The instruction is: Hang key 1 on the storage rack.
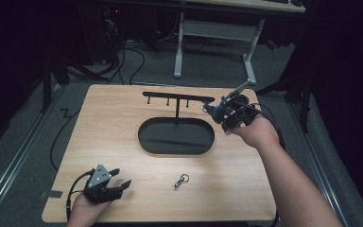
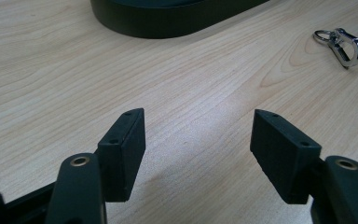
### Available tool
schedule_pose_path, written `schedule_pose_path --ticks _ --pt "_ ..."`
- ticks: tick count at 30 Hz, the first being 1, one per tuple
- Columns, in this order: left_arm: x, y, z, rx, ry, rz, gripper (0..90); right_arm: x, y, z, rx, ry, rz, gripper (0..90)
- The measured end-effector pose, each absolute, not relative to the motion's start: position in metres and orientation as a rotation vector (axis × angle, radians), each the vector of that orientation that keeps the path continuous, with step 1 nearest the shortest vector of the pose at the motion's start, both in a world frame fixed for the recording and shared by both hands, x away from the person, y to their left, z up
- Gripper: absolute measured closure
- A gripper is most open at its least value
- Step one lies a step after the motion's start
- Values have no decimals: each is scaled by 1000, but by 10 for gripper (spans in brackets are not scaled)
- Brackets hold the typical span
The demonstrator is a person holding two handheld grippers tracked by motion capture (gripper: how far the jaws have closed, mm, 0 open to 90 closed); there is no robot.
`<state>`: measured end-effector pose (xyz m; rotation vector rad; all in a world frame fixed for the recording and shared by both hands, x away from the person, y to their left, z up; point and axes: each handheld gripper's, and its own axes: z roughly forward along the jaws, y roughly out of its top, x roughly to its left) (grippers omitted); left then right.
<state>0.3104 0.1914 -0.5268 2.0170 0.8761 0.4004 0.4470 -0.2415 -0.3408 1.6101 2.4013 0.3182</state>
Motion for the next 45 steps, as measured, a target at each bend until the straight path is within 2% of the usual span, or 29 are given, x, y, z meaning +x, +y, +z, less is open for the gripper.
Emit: schedule_pose_path --ticks 34,42,45 --pt "310 190 -528 2035 870 393 363 459 -216 -384 1598 2466 298 473" --pt "311 190 -529 2038 871 390 363 465 -213 -397 1614 2477 313 458" --pt "311 190 -529 2041 870 387 363 466 -213 -401 1620 2481 325 422"
